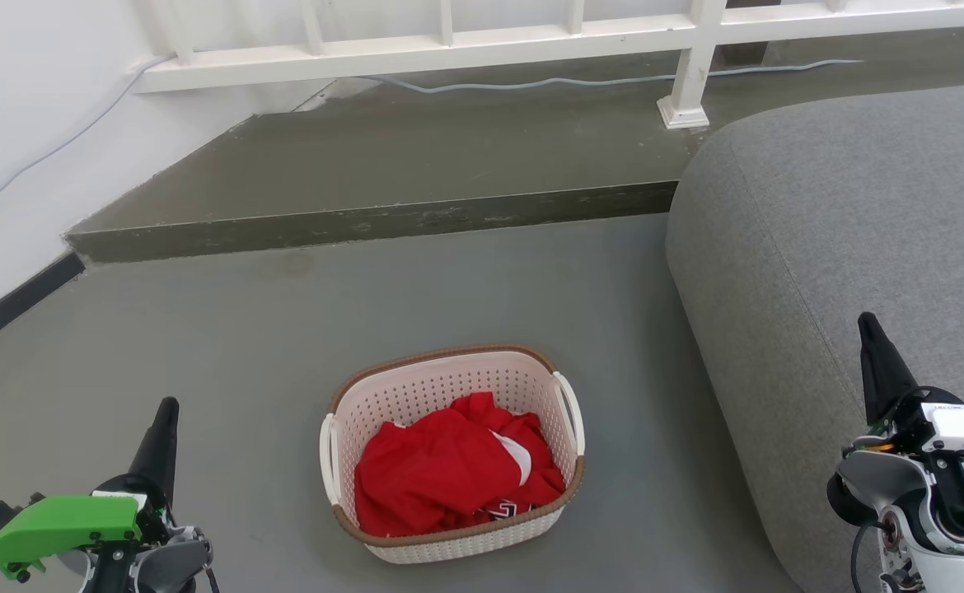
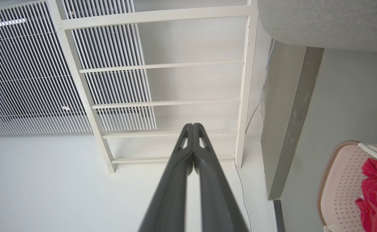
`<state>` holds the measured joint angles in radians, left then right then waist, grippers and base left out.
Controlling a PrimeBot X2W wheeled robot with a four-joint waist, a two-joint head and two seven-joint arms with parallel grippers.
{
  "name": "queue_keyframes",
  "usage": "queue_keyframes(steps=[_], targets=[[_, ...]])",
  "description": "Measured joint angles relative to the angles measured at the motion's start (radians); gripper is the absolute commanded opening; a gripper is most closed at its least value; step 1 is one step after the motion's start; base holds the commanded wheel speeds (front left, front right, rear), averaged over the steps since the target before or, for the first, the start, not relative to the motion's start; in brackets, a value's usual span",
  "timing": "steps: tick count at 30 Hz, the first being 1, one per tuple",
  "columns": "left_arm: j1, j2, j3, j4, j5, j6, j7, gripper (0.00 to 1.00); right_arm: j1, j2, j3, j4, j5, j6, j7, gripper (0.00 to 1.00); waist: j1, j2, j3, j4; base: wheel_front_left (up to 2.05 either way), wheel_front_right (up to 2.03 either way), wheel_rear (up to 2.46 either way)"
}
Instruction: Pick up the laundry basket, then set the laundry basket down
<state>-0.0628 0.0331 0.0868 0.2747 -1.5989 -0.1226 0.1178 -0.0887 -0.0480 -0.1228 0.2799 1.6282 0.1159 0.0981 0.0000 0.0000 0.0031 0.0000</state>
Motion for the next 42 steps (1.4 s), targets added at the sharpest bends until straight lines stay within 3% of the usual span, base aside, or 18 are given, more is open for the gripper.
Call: queue_keyframes(steps=[13, 14, 33, 42], targets=[[0.000, 0.000, 0.000, 0.000, 0.000, 0.000, 0.000, 0.00, 0.000, 0.000, 0.000, 0.000, 0.000, 0.000, 0.001, 0.00, 0.0000, 0.0000, 0.000, 0.000, 0.00, 0.00, 0.00], [0.000, 0.000, 0.000, 0.000, 0.000, 0.000, 0.000, 1.00, 0.000, 0.000, 0.000, 0.000, 0.000, 0.000, 0.001, 1.00, 0.0000, 0.0000, 0.000, 0.000, 0.00, 0.00, 0.00], [0.032, -0.017, -0.018, 0.008, 0.000, 0.001, -0.032, 1.00, 0.035, 0.020, 0.050, 0.006, -0.001, -0.003, -0.020, 1.00, 0.0000, 0.0000, 0.002, 0.000, 0.00, 0.00, 0.00], [0.031, -0.008, -0.039, -0.020, 0.044, 0.001, -0.072, 1.00, 0.026, 0.014, 0.103, -0.015, -0.069, -0.003, -0.055, 1.00, 0.0000, 0.0000, 0.005, -0.001, 0.00, 0.00, 0.00]])
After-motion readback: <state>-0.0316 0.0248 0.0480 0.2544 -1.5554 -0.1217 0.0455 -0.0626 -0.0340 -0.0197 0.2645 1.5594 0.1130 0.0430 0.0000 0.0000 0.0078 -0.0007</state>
